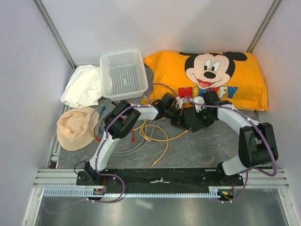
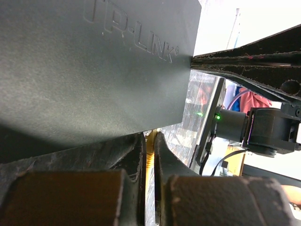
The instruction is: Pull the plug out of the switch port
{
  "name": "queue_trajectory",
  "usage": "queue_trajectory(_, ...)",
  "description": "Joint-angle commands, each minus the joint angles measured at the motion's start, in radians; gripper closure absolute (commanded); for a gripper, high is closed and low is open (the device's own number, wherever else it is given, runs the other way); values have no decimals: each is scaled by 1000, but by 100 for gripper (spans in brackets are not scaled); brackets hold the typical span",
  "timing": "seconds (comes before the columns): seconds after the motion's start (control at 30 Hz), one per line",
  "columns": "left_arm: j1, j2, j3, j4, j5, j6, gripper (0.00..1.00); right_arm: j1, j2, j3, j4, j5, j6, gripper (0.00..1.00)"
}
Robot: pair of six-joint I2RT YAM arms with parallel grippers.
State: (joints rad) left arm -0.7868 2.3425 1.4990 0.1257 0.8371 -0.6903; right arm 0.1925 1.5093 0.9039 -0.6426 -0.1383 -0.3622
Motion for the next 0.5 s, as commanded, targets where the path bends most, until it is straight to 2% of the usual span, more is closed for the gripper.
queue_trajectory(0.0,-28,15,4,-64,-96,58,99,-1,17,4,32,-11,9,98)
queue_trajectory(0.2,-28,17,-22,-64,-56,121,98,-2,17,0,31,2,6,98)
queue_trajectory(0.47,-28,-31,-148,-4,-61,187,98,-2,32,4,27,3,5,98)
